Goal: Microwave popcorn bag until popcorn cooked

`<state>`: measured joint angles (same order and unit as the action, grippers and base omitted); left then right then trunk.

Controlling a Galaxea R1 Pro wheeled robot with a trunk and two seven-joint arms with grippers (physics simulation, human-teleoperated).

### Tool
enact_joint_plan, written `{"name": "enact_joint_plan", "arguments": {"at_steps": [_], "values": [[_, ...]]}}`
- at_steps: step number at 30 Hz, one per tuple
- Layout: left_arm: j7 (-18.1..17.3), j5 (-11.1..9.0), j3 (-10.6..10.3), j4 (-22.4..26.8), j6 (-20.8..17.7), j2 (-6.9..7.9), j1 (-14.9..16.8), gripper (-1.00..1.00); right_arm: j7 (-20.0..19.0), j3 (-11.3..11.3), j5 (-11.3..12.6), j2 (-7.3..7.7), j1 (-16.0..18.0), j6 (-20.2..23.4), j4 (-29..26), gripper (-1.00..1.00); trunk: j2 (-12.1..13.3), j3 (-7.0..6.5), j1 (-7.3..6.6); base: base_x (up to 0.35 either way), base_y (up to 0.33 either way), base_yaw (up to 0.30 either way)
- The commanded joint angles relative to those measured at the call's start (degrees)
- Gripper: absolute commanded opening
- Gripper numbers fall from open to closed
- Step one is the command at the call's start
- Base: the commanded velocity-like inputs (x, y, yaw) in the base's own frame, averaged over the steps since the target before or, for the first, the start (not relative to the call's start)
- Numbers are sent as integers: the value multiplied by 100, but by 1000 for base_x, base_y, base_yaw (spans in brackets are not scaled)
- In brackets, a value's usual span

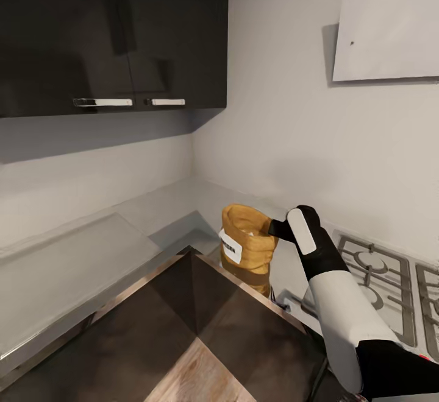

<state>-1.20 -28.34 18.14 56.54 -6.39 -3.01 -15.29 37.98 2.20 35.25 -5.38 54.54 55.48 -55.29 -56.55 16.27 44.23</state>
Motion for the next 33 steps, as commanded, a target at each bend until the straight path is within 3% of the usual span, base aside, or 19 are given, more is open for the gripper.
{"name": "enact_joint_plan", "arguments": {"at_steps": [1,15,33], "values": [[-12,-61,19,15,-46,-6,-1,100,60,14,65,-6,4,7,-12,-100,-5,7,1,-210,0,0],[-20,-67,23,15,-53,1,-1,100,60,8,61,-24,-74,267,-758,-100,-5,7,1,-335,11,0],[-28,-73,27,16,-108,4,1,100,51,-34,39,-59,-91,183,-872,-100,-5,7,1,-348,60,0]]}}
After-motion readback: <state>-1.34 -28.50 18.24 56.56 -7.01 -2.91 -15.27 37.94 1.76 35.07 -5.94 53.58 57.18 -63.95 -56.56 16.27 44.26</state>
